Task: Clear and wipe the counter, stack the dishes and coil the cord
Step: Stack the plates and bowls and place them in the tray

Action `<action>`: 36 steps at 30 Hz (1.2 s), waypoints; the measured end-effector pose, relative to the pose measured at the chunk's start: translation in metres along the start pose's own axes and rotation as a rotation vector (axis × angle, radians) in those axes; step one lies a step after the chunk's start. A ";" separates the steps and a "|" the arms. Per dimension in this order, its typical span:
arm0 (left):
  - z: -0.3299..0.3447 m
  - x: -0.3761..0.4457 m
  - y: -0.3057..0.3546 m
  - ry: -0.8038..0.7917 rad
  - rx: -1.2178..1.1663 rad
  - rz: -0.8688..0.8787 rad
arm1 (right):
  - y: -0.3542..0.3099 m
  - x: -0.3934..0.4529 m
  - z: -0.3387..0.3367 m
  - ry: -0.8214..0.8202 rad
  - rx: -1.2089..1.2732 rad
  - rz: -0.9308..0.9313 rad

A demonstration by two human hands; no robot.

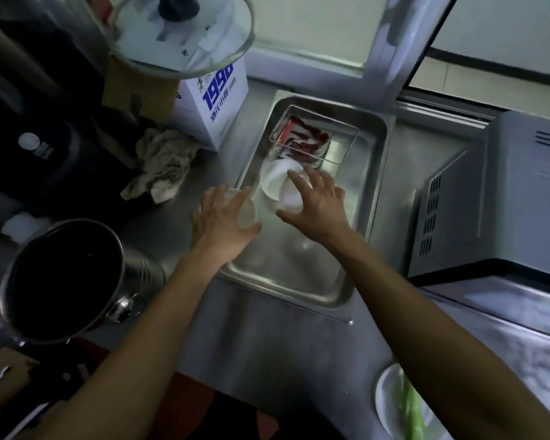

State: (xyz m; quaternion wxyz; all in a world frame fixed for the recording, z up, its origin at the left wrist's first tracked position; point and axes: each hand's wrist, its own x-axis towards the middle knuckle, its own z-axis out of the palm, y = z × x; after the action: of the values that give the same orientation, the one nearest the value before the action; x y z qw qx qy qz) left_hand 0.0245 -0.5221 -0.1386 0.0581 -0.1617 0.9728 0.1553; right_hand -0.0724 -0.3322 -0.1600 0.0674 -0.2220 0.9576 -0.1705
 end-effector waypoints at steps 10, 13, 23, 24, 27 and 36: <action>0.002 0.047 -0.017 0.065 -0.017 0.019 | -0.011 0.076 0.021 -0.112 -0.054 -0.033; 0.005 0.057 -0.017 0.045 0.046 0.038 | -0.011 0.091 0.027 -0.154 -0.091 -0.036; 0.015 0.065 -0.020 0.026 0.066 0.044 | -0.004 0.103 0.053 -0.234 -0.099 -0.062; 0.015 0.066 -0.019 0.025 0.076 0.051 | -0.003 0.104 0.054 -0.238 -0.103 -0.065; 0.015 0.070 -0.014 0.016 0.082 0.063 | -0.001 0.105 0.054 -0.282 -0.097 -0.077; 0.018 0.087 0.014 0.022 0.095 0.177 | 0.030 0.052 0.026 -0.104 0.075 0.023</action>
State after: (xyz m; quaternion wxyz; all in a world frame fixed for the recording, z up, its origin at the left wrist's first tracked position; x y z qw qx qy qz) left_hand -0.0609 -0.5295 -0.1654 0.0409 -0.0738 0.9901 0.1119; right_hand -0.1259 -0.3376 -0.1977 0.1274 -0.2169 0.9483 -0.1937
